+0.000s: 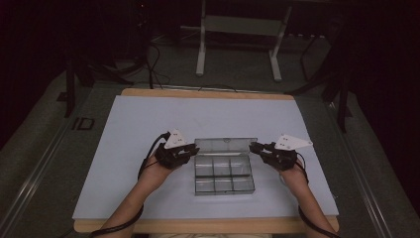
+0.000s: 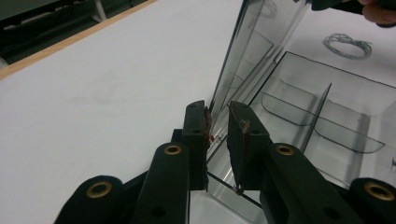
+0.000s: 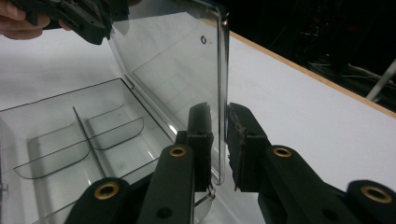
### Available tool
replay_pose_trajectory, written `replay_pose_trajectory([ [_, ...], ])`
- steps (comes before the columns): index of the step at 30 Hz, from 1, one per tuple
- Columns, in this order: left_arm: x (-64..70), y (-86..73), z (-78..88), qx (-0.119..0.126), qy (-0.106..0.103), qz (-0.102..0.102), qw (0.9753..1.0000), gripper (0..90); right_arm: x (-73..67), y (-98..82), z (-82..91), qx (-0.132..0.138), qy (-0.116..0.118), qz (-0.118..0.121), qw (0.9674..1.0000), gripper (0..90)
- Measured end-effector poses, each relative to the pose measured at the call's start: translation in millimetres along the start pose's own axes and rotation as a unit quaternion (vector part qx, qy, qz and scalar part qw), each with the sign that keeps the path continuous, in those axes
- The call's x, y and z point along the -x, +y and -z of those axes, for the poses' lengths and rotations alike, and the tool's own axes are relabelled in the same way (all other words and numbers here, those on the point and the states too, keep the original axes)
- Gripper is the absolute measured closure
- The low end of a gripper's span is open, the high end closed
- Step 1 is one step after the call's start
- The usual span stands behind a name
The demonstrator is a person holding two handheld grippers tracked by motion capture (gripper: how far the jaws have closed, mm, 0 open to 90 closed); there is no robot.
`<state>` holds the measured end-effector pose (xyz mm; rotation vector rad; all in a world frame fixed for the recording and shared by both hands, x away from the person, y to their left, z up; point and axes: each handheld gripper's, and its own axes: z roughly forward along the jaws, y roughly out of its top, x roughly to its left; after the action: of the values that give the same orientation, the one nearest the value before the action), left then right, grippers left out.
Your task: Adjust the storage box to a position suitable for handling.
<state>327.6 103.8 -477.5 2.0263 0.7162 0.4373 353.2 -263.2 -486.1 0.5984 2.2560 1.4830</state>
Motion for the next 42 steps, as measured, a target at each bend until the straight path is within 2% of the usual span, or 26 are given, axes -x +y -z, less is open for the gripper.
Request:
replay_pose_trajectory([
  [7,-2.2,-2.9,-8.4,0.003,0.008,0.011,0.9999,79.8,0.0,-2.9,-4.7,0.002,-0.007,-0.011,0.9999,78.9],
  [10,-4.7,-4.6,-11.3,0.013,0.008,0.024,0.9996,79.8,1.8,-5.1,-7.9,0.003,-0.011,-0.029,0.9995,79.0],
  [14,-8.0,-6.0,-13.6,0.019,0.006,0.036,0.9992,79.9,2.8,-6.7,-10.2,0.005,-0.017,-0.040,0.9990,79.0],
  [22,-13.1,-6.8,-20.6,0.011,0.005,0.046,0.9989,79.7,3.5,-9.0,-15.8,0.002,-0.030,-0.058,0.9979,77.3],
  [29,-16.5,-6.9,-24.4,0.002,0.003,0.057,0.9984,79.3,3.1,-13.8,-21.0,-0.020,-0.038,-0.067,0.9969,75.6],
  [33,-17.1,-6.6,-27.4,0.000,0.005,0.063,0.9980,78.2,3.4,-14.5,-21.5,-0.021,-0.039,-0.072,0.9964,75.4],
  [34,-16.7,-7.0,-30.1,0.000,0.012,0.063,0.9980,77.4,4.2,-14.8,-23.3,-0.025,-0.040,-0.083,0.9954,74.9],
  [36,-16.7,-7.8,-31.8,0.002,0.016,0.064,0.9978,76.8,4.1,-14.3,-25.1,-0.029,-0.044,-0.086,0.9949,73.5],
  [42,-20.3,-8.2,-35.3,0.000,0.007,0.078,0.9969,75.1,2.9,-12.1,-27.7,-0.040,-0.054,-0.094,0.9933,72.9],
])
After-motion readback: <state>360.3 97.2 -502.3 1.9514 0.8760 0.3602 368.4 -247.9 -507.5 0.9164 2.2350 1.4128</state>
